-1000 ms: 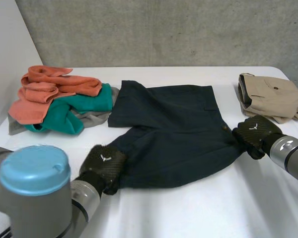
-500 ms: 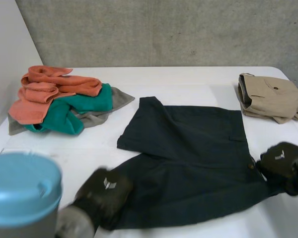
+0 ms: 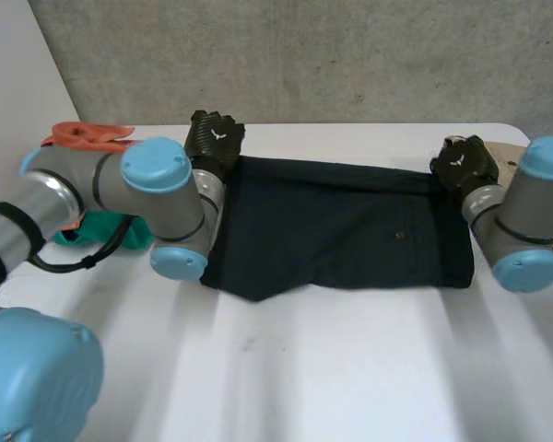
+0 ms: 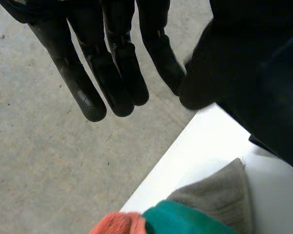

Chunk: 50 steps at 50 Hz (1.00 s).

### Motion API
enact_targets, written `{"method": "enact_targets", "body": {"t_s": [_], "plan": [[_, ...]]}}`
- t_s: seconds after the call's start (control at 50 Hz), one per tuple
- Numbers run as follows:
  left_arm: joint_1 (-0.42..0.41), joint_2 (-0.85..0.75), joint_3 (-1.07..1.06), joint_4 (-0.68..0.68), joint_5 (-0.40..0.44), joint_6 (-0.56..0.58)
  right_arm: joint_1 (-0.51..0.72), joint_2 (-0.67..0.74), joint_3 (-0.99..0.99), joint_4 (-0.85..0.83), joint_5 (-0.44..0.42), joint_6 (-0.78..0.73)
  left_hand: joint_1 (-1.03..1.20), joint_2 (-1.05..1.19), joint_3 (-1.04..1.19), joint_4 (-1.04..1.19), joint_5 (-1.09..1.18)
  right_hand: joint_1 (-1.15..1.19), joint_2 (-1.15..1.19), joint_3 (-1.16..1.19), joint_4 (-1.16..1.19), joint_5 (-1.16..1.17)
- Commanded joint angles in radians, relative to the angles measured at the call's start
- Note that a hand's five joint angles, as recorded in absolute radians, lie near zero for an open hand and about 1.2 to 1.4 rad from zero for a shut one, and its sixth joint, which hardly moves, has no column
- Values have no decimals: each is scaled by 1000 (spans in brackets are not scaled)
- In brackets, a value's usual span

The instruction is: Fold the laundry.

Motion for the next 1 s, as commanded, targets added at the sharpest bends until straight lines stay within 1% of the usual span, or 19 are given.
{"method": "enact_targets", "body": {"t_s": [0.02, 0.08, 0.12, 0.18, 0.22, 0.24, 0.3, 0.38, 0.44, 0.52, 0.54, 0.58, 0.64, 0.66, 0.68, 0.8, 0.86, 0.9, 1.0], "plan": [[-6, -79, 16, 122, 75, -13, 37, 130, -104, -175, 62, 3, -819, -851, -863, -866, -857, -834, -865, -877, -881, -905], [-8, -70, -23, 122, 56, -35, 52, 113, -89, -159, 105, 44, -862, -895, -906, -910, -901, -834, -865, -877, -881, -905], [-11, -47, -67, 119, 46, -49, 54, 86, -50, -131, 109, 75, -862, -895, -906, -910, -901, -834, -865, -877, -881, -905], [-6, 79, -194, 113, 26, -72, 44, -47, 61, -19, 88, 144, -862, -895, -906, -910, -901, -834, -865, -877, -881, -905], [-2, 154, -277, 111, 20, -88, 35, -170, 146, 69, 47, 211, -862, -895, -906, -910, -901, -834, -865, -877, -881, -905], [1, 230, -370, 111, 20, -111, 31, -202, 170, 97, 30, 233, -862, -895, -906, -910, -901, -834, -865, -877, -881, -905], [2, 335, -504, 111, 24, -157, 8, -291, 259, 204, -48, 311, -862, -895, -906, -910, -901, -834, -865, -877, -881, -905], [0, 520, -740, 110, 42, -286, -41, -321, 327, 303, -116, 356, -862, -895, -906, -910, -901, -834, -865, -877, -881, -905], [-2, 587, -829, 110, 73, -354, -61, -319, 358, 332, -139, 353, -862, -895, -906, -910, -901, -827, -858, -870, -874, -897], [-6, 672, -929, 111, 150, -435, -66, -301, 378, 326, -137, 350, -862, -895, -906, -910, -901, -680, -711, -724, -727, -751], [-6, 697, -955, 111, 171, -456, -68, -278, 373, 309, -134, 348, -862, -895, -906, -910, -901, -573, -603, -616, -619, -643], [-8, 714, -974, 111, 185, -467, -68, -252, 367, 286, -128, 345, -862, -895, -906, -910, -901, -478, -509, -521, -525, -548], [-9, 735, -997, 113, 193, -471, -75, -221, 359, 253, -105, 328, -862, -895, -906, -910, -901, -179, -210, -223, -226, -250], [-9, 739, -998, 113, 193, -471, -80, -220, 358, 246, -96, 322, -862, -895, -906, -910, -901, 8, -23, -35, -39, -62], [-11, 743, -1000, 114, 193, -471, -91, -223, 359, 242, -73, 311, -862, -895, -906, -910, -901, 384, 353, 341, 337, 313], [-11, 748, -995, 114, 191, -474, -149, -252, 393, 228, -18, 256, -862, -895, -906, -910, -901, 388, 357, 344, 341, 317], [-11, 754, -992, 113, 188, -474, -157, -324, 428, 205, -13, 178, -862, -895, -906, -910, -901, 388, 357, 344, 341, 317], [-11, 762, -992, 111, 187, -474, -154, -385, 450, 193, -3, 71, -862, -895, -906, -910, -901, 388, 357, 344, 341, 317], [-9, 788, -998, 111, 187, -472, -126, -422, 467, 158, -7, -149, -862, -895, -906, -910, -901, 388, 357, 344, 341, 317]]}}
